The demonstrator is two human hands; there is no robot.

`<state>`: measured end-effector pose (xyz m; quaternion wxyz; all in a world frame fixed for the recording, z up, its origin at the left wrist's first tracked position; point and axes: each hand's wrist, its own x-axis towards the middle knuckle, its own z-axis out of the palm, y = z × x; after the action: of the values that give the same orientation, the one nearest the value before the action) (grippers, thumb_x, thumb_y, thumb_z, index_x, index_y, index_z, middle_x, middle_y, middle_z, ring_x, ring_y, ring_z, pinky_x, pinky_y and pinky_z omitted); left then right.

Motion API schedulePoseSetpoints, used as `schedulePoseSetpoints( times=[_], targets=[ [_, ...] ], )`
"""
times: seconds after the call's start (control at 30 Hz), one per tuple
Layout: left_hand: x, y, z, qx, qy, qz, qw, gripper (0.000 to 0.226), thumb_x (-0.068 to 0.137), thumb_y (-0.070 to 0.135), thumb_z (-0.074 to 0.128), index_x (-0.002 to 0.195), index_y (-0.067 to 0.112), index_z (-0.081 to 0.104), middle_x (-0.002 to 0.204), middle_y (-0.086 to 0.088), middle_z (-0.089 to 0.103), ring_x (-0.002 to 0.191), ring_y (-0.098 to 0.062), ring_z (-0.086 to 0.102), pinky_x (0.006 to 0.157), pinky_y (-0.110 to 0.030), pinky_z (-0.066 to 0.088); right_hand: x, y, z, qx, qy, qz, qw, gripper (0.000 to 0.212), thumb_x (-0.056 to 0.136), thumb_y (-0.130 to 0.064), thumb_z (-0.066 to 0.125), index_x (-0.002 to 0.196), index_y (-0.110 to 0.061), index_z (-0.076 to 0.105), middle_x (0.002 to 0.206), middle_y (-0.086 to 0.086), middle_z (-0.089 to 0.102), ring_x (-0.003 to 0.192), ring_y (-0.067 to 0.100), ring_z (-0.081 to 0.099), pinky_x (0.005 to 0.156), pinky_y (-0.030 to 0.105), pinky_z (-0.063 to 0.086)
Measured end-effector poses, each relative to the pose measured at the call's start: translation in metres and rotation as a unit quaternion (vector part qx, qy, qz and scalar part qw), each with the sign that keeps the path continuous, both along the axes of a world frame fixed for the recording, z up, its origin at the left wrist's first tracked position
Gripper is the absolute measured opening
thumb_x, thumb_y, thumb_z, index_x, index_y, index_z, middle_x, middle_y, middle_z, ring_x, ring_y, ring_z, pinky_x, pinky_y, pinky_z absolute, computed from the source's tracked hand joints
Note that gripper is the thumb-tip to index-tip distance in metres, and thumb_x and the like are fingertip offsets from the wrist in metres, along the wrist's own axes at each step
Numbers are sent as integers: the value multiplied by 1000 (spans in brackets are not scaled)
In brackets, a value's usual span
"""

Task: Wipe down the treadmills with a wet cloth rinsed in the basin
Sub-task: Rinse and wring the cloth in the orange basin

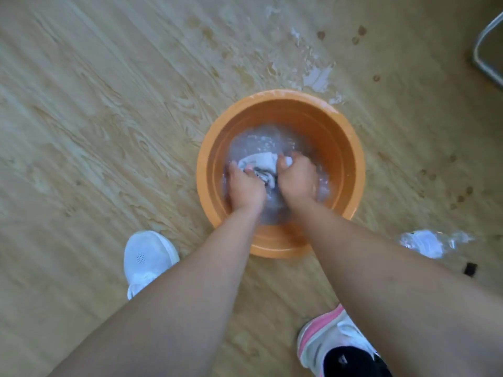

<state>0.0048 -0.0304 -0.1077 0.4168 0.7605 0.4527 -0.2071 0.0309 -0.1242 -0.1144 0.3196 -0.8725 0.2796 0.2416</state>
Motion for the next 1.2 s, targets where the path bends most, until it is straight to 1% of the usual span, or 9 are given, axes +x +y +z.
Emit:
schedulePoseSetpoints(
  times=[0.13,0.23,0.37,0.5,0.57,0.8,0.9,1.03,1.2],
  targets=[
    [9,-10,5,-153,28,94,983,48,95,53,49,108,14,73,113,-17,74,107,-36,69,97,-45,54,-12,30,20,197,15,-155,968,51,96,-48,70,58,-18,54,54,-7,58,58,15,56,63,34,44],
    [3,-14,33,-282,42,216,934,56,82,69,53,90,19,77,98,-6,79,90,-27,75,78,-37,58,-13,32,50,192,-3,-130,973,40,90,-41,76,64,-21,52,57,-10,56,59,15,55,62,35,48],
    [-2,-14,74,-256,-26,203,945,31,92,49,55,80,27,72,80,0,74,81,-22,70,70,-35,53,-8,16,104,102,-29,-7,994,33,96,-46,65,84,-20,48,71,-3,58,76,26,56,68,38,37],
    [11,-18,115,-272,3,263,926,36,98,48,61,87,17,73,78,-3,75,70,-22,72,50,-25,51,-11,12,139,86,-21,-5,996,43,99,-57,56,75,-23,47,78,7,66,80,34,59,68,40,42],
    [20,-24,131,-279,16,271,921,40,96,51,68,82,14,74,72,-3,75,61,-18,72,51,-27,55,-9,10,146,96,-15,-25,995,45,97,-56,49,78,-18,64,87,13,75,86,37,67,72,43,51],
    [31,-34,164,-184,16,108,977,42,98,32,64,61,13,59,46,0,49,44,-21,46,42,-20,27,9,-3,122,195,94,-197,956,37,91,-43,64,89,-8,75,92,19,78,81,32,73,74,45,59],
    [26,-34,181,-161,-2,85,983,41,96,38,62,63,14,63,50,-2,52,43,-23,47,45,-24,31,12,-10,113,192,128,-195,953,39,86,-45,68,85,-7,75,81,11,77,80,34,75,69,40,55],
    [16,-20,201,-125,-48,28,991,44,78,51,65,75,8,69,66,-11,68,61,-25,60,62,-37,47,14,-27,116,146,111,-143,973,58,85,-63,63,76,-6,71,87,15,78,89,36,76,85,50,61],
    [16,12,225,11,-99,-112,989,24,95,37,70,92,20,53,80,3,60,80,-26,58,72,-34,41,4,-23,176,155,41,-206,965,62,94,-71,59,69,-14,56,65,5,57,58,25,54,58,34,44]
  ],
)
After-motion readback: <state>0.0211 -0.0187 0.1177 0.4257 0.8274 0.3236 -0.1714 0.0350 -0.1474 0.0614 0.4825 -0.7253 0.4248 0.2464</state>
